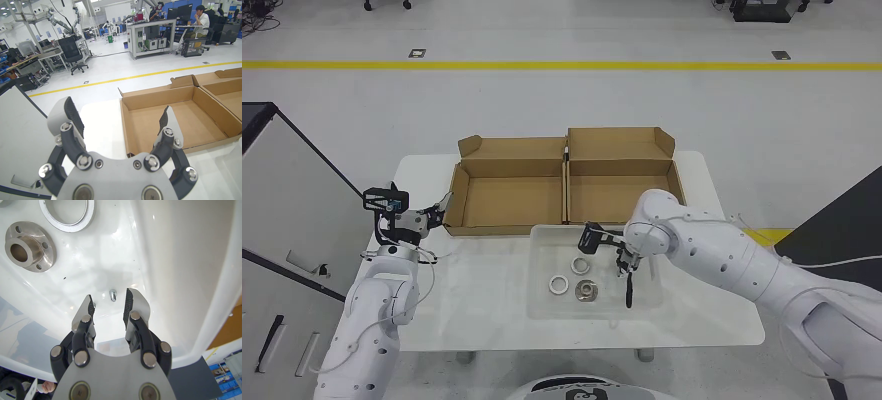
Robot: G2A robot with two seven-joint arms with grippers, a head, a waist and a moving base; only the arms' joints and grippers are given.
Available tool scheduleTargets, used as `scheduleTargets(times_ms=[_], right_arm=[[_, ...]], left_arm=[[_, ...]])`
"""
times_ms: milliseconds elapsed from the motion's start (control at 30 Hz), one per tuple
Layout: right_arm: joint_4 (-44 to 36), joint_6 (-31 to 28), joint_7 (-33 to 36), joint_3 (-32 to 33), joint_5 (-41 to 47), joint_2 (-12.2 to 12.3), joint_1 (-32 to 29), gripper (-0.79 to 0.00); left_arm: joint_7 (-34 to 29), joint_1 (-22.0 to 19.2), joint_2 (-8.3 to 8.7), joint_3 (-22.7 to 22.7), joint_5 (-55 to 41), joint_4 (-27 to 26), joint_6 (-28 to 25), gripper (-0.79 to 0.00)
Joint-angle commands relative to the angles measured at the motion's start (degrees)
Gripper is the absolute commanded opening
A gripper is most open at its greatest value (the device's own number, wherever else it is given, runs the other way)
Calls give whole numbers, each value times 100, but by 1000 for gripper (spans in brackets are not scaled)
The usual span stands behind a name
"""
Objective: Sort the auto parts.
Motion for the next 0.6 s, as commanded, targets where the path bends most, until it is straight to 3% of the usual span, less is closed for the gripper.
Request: scheduleTargets(times_ms=[0, 567], right_arm=[[5, 26, 12, 10, -25, -12, -9, -403], [221, -33, 142, 51, -37, -172, -62, -428]], left_arm=[[0, 0, 0, 0, 0, 0, 0, 0], [0, 0, 0, 0, 0, 0, 0, 0]])
